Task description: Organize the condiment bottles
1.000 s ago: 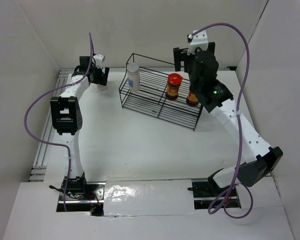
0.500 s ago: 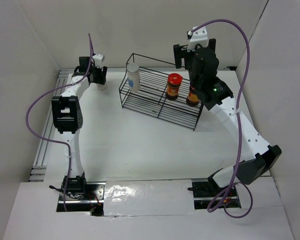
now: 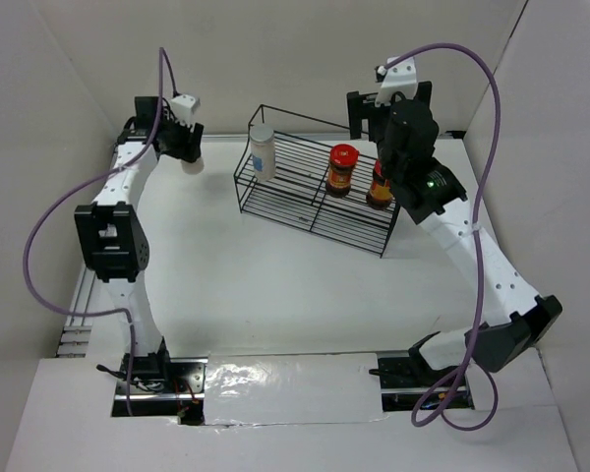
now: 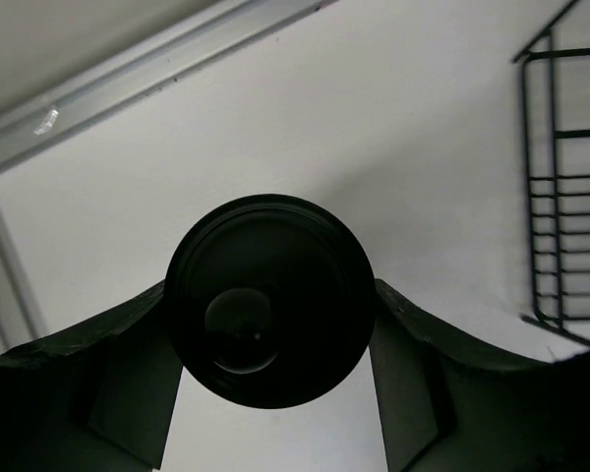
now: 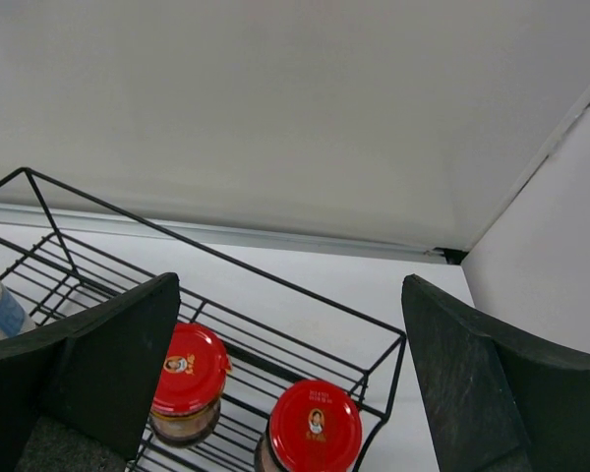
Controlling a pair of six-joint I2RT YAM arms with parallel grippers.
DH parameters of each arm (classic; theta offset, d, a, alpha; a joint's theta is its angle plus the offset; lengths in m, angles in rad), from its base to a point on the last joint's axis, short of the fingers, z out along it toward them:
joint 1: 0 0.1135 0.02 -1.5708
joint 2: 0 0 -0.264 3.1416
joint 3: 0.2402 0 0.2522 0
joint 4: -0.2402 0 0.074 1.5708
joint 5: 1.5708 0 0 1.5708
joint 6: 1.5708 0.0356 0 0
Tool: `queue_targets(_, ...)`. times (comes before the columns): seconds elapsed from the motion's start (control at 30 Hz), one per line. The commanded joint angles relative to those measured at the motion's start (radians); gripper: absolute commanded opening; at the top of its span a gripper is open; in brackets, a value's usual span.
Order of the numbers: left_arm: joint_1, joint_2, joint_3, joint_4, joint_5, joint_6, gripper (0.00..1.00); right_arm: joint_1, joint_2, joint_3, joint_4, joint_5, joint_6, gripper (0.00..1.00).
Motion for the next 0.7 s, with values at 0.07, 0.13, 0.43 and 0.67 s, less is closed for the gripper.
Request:
queue_targets(0.07, 0.003, -0.330, -0.039, -0.108, 0.143, 0.079, 0.00, -0.017, -0.108, -0.034, -0.015, 0.009, 0.042, 1.00)
queue_targets(0.13, 0.005, -0.402, -0.046, -0.167, 0.195, 0.084, 0.00, -0.027, -0.115, -0.033, -0.043, -0.004, 0.062, 1.00)
queue_targets(0.43, -0.105, -0.643, -0.092, -0.580, 0.659, 0.319, 0.00, -0.045, -0.144, -0.042, -0.137, -0.023, 0.119, 1.00)
queue_targets(0.67, -0.326, -0.651, -0.071, -0.513, 0.588, 0.237, 0.00, -0.048, -0.185, -0.094, -0.160, -0.052, 0.162, 1.00)
